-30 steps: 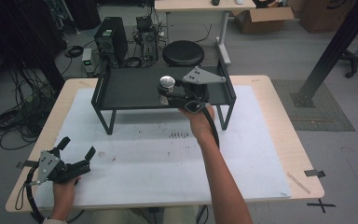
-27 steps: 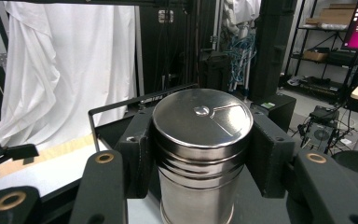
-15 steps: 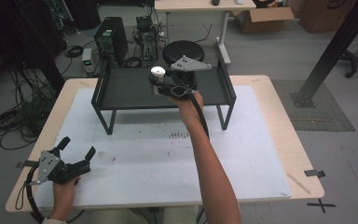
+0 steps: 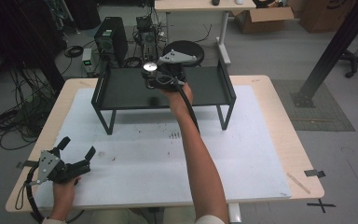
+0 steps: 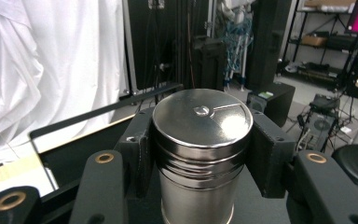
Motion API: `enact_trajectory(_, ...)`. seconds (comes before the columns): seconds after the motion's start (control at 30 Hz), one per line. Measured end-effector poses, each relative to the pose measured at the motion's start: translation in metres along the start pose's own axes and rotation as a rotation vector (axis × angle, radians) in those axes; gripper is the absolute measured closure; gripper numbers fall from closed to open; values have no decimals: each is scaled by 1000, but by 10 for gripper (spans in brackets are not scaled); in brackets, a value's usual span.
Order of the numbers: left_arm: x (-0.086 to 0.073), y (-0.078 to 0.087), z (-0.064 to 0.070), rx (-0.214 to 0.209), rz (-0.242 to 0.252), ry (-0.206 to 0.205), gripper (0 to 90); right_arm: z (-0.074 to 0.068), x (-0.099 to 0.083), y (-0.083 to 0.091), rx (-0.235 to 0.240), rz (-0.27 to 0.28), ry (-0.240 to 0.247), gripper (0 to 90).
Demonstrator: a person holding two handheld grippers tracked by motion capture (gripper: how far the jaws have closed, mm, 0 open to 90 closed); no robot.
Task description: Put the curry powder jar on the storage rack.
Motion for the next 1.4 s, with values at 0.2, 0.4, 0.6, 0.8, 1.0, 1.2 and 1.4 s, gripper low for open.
enact_trajectory(0.2,0,0,0,0,1,1,2,7,-8,-12,-23,-44,-17,489)
enact_trajectory(0.4,0,0,0,0,0,0,2,9,-14,-19,-34,-88,-26,488)
enact_trajectory(0.6,0,0,0,0,-1,0,2,9,-19,-23,-29,-118,-39,488)
enact_trajectory(0.8,0,0,0,1,-2,-1,2,10,-24,-24,-25,-125,-53,487)
enact_trajectory(1.0,0,0,0,0,0,0,2,9,-21,-22,-23,-93,-57,461)
enact_trajectory(1.2,0,0,0,0,1,-1,2,10,-15,-16,-30,-64,-48,422)
enact_trajectory(1.4,0,0,0,1,0,-2,3,13,-12,-10,-42,-37,-73,327)
Point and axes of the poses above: each handheld gripper's, and its own axes: y roughly backward along the jaws, x roughly out of its top, z roughly to its right, the point moved 5 cm from there along -y, roughly forward along the jaws, and after that the axes turned 2 degrees about y, right-handed, at the moved point
